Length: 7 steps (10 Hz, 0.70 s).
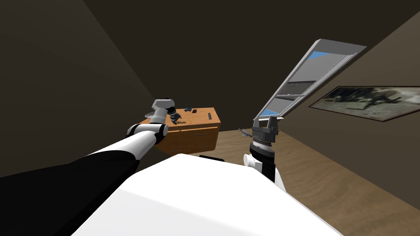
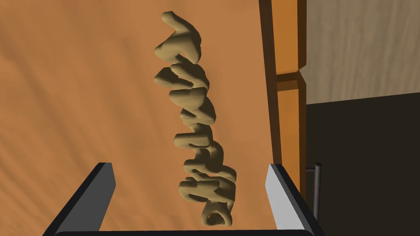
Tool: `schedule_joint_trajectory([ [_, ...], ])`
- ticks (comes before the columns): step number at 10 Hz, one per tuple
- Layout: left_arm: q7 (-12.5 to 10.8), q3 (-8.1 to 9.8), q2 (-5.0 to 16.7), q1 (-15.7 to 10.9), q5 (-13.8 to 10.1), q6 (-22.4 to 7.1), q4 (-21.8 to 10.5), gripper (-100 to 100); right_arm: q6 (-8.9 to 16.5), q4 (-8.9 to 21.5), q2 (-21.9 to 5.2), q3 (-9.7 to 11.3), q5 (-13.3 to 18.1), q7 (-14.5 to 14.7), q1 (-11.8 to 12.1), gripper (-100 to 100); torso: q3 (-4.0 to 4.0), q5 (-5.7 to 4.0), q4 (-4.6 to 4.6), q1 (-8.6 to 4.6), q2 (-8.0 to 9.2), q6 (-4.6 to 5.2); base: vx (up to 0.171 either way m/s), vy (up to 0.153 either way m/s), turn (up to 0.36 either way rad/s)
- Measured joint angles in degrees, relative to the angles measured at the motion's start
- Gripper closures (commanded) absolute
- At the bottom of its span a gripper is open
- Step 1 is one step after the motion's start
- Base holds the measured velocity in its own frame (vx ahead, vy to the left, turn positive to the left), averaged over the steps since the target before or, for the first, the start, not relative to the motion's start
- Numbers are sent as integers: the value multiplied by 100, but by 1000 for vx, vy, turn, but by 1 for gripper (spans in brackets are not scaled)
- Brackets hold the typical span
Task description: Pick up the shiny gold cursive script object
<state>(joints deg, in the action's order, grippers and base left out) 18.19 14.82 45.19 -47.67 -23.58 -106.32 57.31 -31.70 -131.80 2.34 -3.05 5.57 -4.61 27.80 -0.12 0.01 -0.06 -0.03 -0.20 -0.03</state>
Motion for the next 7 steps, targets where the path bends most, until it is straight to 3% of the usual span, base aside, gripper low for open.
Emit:
schedule_joint_trajectory([
  [6, 144, -87, 69, -279, -49, -794, -394, -100, 0, 0, 0, 0, 0, 0, 0, 0, 4, 0, 1, 2, 6, 0, 46, -9, -2],
  [7, 151, -89, 72, -283, -50, -814, -401, 0, 0, 0, 0, 0, 0, 0, 0, 0, 7, 1, 3, 3, 13, -1, 0, 0, 0],
])
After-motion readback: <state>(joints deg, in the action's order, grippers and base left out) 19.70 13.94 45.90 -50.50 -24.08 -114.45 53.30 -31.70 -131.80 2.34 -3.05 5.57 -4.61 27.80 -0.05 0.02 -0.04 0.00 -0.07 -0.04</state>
